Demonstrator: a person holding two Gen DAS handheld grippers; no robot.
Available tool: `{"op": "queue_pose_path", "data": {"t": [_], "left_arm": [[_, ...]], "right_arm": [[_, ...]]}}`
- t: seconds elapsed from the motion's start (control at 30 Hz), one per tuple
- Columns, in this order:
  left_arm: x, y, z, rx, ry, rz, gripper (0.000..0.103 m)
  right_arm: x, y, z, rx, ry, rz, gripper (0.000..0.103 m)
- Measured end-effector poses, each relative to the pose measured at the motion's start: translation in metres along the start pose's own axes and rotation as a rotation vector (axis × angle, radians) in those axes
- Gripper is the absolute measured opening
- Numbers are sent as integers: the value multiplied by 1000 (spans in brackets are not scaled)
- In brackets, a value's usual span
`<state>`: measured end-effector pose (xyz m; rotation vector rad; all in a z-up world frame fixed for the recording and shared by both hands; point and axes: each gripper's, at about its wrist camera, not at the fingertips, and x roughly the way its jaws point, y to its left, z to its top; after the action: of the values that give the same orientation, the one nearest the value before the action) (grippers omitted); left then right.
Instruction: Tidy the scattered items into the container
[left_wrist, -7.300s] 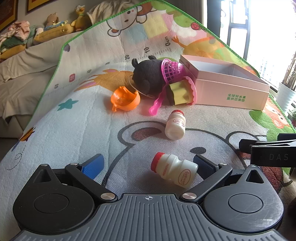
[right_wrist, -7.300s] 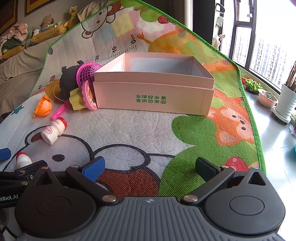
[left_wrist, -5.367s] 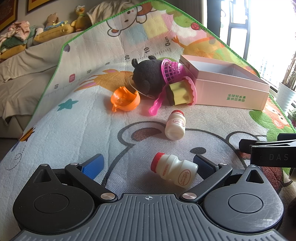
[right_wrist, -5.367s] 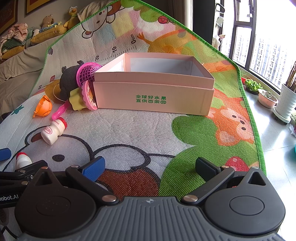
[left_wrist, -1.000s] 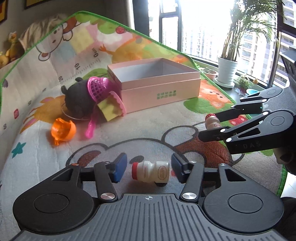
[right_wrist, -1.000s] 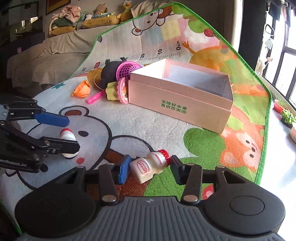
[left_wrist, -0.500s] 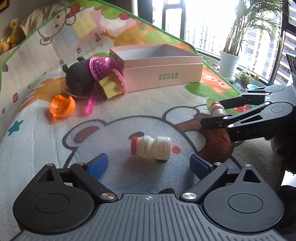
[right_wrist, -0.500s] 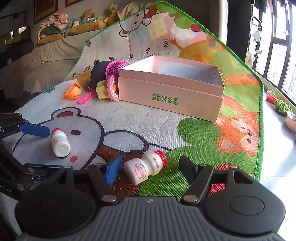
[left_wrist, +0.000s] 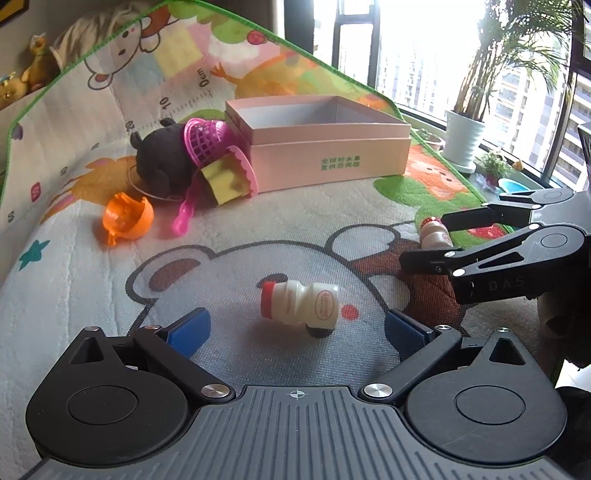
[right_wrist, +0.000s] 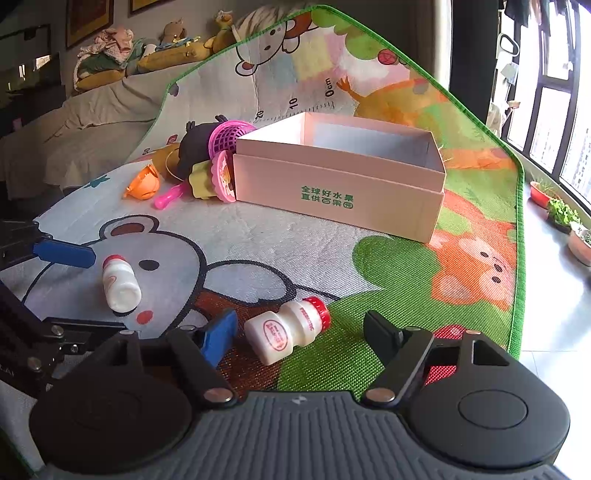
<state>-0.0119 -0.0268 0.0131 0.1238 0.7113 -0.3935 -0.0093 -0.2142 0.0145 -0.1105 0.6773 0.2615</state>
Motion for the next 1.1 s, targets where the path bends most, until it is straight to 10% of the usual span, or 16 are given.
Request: {"op": "queue_pose_path", "data": {"t": [0.1, 0.37, 0.63, 0.87, 1.1], "left_arm": [[1, 2, 3, -13, -3, -3, 64], [5, -1, 5, 9, -10, 1, 49], [-1, -2, 5, 41, -10, 0, 49], [0, -1, 6, 38, 0, 0, 49], [-4, -1, 8, 55, -6, 5, 49]], "right_arm": [[0, 0, 0, -1, -1, 5, 76], [-2, 2, 0, -35, -2, 44, 76], [-10, 8, 4, -143, -5, 125, 76], [-1, -8, 10, -98, 38, 162, 47], [-11, -4, 15, -130, 20, 143, 47]]}}
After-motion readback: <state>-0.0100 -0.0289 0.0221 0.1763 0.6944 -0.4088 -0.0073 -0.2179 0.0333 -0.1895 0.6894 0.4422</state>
